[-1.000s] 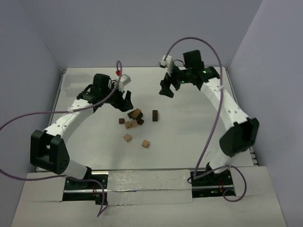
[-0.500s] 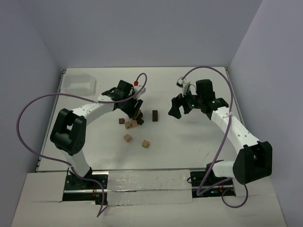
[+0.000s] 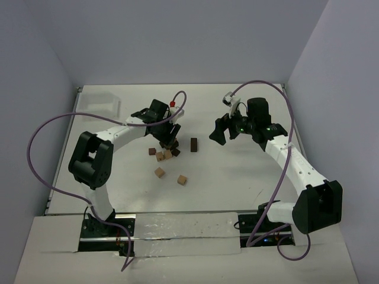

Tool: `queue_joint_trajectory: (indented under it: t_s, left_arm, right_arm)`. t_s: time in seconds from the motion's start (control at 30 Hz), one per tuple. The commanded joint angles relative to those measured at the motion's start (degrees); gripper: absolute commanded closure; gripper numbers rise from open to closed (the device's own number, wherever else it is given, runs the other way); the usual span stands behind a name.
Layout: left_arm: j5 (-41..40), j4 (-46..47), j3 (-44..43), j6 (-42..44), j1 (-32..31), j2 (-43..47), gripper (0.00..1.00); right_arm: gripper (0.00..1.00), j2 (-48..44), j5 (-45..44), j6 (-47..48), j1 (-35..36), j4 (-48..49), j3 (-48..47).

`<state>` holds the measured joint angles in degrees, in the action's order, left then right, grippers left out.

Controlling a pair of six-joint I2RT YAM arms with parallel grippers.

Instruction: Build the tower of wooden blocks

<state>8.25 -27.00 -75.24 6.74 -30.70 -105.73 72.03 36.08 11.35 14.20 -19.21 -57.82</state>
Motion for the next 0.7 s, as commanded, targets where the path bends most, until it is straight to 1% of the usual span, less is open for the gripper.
queue_joint_trajectory:
  t_s: [0.0, 0.13, 0.23, 0.4, 0.5, 0.53, 0.67]
  left_arm:
    - [2.1, -0.3, -2.3, 0.7, -0.4, -0.2, 0.33]
    - [2.5, -0.5, -2.2, 0.7, -0.4, -0.7, 0.36]
    - [2.8, -0.8, -2.3, 0.7, -0.3, -1.6, 0.41]
    - [3.3, -1.4, -3.3, 0.8, -0.4, -2.9, 0.42]
    - [3.1, -1.5, -3.6, 0.7, -0.4, -3.3, 0.49]
    - [2.7, -1.5, -3.6, 0.6, -0.3, -3.2, 0.53]
    - [1.8, -1.1, -2.8, 0.2, 0.5, -1.2, 0.66]
  right_arm:
    - [0.0, 0.3, 1.4, -0.9, -0.4, 2.8, -0.4]
    - [0.0, 0.4, 1.9, -0.6, -0.5, 2.6, -0.9]
    - [0.0, 0.7, 1.8, -0.1, -0.4, 2.2, -1.5]
    - [0.0, 0.7, 1.7, 0.4, -0.5, 1.8, -1.9]
    - [0.0, 0.7, 2.0, 0.5, -0.5, 1.8, -1.9]
    - [0.0, 0.7, 2.0, 0.5, -0.4, 1.8, -1.9]
    - [0.0, 0.7, 2.1, 0.3, -0.5, 2.0, -1.8]
